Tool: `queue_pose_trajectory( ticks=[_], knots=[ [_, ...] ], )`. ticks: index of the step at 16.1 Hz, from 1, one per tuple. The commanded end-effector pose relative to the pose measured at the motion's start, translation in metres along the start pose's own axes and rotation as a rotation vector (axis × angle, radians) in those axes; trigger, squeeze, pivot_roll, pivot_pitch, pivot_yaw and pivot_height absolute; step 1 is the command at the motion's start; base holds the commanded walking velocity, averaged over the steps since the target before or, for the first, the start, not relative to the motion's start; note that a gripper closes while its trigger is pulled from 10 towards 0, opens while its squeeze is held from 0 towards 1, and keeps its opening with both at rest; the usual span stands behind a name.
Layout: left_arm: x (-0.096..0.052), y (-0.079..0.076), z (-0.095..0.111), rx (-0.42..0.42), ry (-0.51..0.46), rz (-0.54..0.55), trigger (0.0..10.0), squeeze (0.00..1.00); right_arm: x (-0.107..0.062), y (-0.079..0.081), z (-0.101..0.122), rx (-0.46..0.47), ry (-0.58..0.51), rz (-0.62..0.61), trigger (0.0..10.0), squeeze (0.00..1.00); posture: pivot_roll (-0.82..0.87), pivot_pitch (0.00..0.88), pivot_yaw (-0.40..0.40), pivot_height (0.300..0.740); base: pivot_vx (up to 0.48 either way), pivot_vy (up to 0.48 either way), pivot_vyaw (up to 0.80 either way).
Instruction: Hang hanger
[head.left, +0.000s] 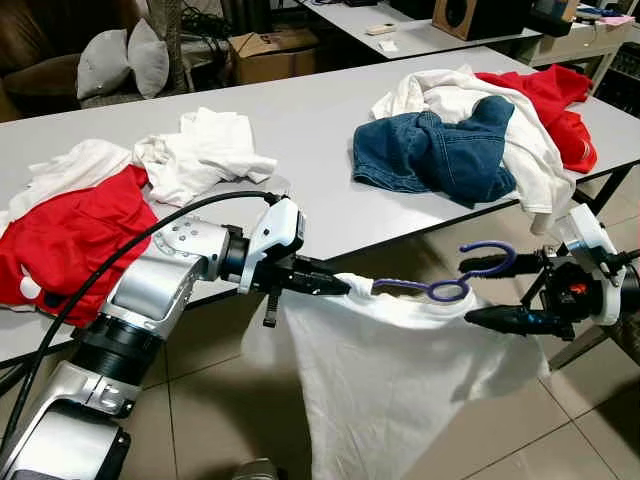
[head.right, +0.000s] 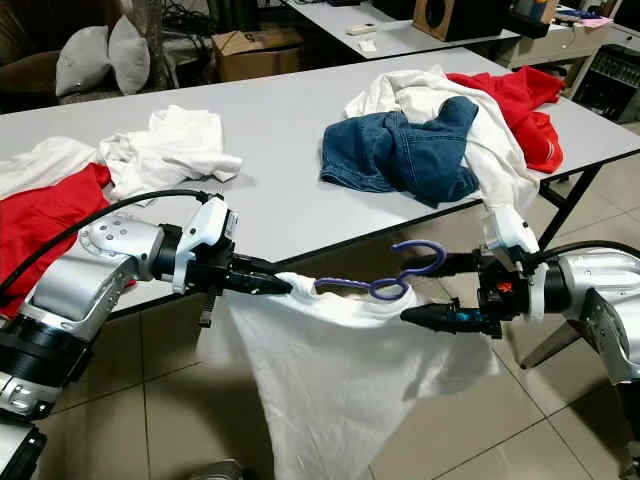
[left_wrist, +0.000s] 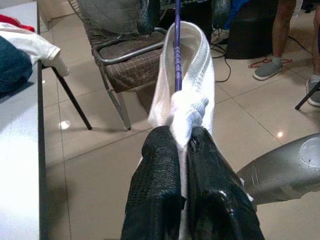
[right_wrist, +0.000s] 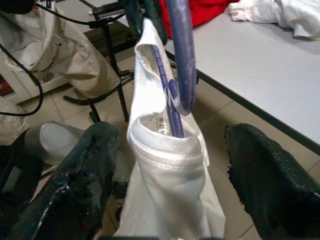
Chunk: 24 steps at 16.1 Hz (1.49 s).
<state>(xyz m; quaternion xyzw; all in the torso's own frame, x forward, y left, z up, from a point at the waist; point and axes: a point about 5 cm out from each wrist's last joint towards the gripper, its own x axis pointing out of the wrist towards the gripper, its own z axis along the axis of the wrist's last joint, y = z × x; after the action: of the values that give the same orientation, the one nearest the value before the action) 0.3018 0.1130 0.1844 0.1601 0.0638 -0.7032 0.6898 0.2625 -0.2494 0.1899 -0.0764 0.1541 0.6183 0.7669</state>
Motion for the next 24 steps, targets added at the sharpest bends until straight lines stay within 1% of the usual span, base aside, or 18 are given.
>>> queue_pose_trajectory(
  ticks=[1,10,15,19,23,24],
  knots=[
    [-0.001,0.004,0.018,0.072,-0.039,0.002,0.0,0.00,0.001,0.000,0.001,-0.005,0.000,0.013,0.0,0.00,-0.06,0.000,0.012,0.740,0.000,0.000,0.00],
    [0.002,0.004,0.026,0.097,-0.061,-0.027,0.0,0.00,0.001,-0.003,0.003,0.023,0.001,0.032,0.0,0.00,-0.06,0.000,0.010,0.740,0.000,0.000,0.00],
    [0.002,0.006,0.029,0.110,-0.074,-0.011,0.0,0.00,0.001,-0.003,0.005,0.028,-0.014,0.049,0.0,0.00,-0.07,0.000,0.009,0.740,0.000,0.000,0.00],
    [0.001,0.008,0.030,0.089,-0.079,0.004,0.0,0.00,0.002,-0.002,0.005,0.029,-0.017,0.057,0.0,0.00,-0.07,0.000,0.008,0.740,0.000,0.000,0.00],
    [0.002,0.008,0.031,0.086,-0.093,0.001,0.0,0.00,0.003,-0.002,0.004,0.028,-0.021,0.058,0.0,0.00,-0.07,0.000,0.007,0.740,0.000,0.000,0.00],
    [0.002,0.008,0.031,0.075,-0.105,0.016,8.3,0.00,0.003,-0.002,0.004,0.028,-0.022,0.058,0.0,0.00,-0.07,0.000,0.007,0.740,0.000,0.000,0.00]
  ],
)
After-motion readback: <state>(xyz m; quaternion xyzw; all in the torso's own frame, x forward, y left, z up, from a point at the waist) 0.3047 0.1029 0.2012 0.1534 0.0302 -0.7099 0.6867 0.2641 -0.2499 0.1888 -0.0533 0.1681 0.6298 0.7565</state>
